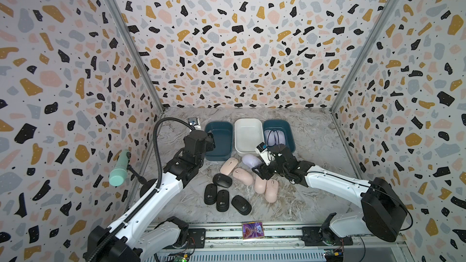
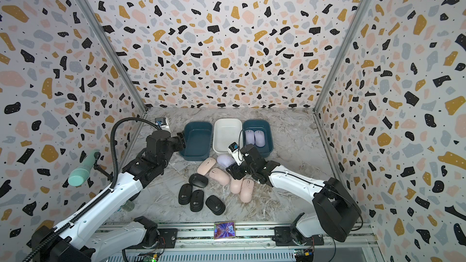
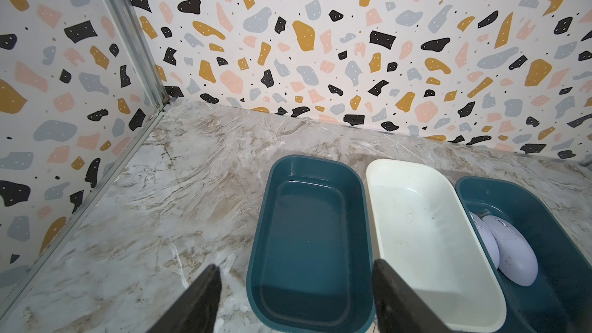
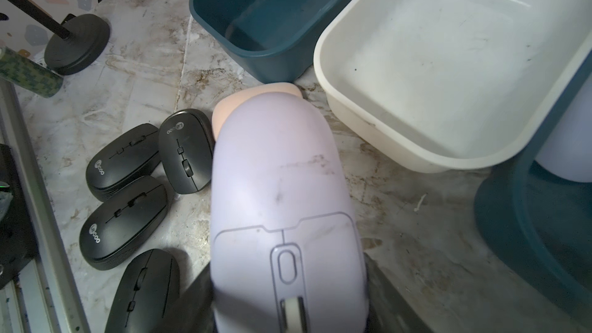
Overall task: Place the mice by color into the storage box
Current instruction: Pick up the mouse from the center of the board, then place the mouse in the storage box.
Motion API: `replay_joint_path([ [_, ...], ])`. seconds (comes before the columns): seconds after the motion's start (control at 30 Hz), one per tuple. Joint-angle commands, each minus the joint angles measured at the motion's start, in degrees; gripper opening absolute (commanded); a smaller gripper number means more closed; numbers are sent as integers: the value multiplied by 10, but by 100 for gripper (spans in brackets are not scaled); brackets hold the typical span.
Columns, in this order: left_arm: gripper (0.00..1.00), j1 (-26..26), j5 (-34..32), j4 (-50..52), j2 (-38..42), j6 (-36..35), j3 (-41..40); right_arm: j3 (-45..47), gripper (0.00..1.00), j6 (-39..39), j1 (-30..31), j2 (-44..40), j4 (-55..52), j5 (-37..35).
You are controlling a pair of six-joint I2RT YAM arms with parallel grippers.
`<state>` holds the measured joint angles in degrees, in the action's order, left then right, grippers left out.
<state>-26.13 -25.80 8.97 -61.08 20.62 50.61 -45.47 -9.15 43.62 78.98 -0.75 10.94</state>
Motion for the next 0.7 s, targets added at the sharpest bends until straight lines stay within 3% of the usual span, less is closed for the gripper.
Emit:
replay_joint_path([
  [0.0,73,-3,3,-10,-4,2,18,-4,54,-14,-2,-24,-16,-20],
  [0.67,73,-3,17,-9,-18,6,34,-52,55,-49,-158,-16,-1,-4],
])
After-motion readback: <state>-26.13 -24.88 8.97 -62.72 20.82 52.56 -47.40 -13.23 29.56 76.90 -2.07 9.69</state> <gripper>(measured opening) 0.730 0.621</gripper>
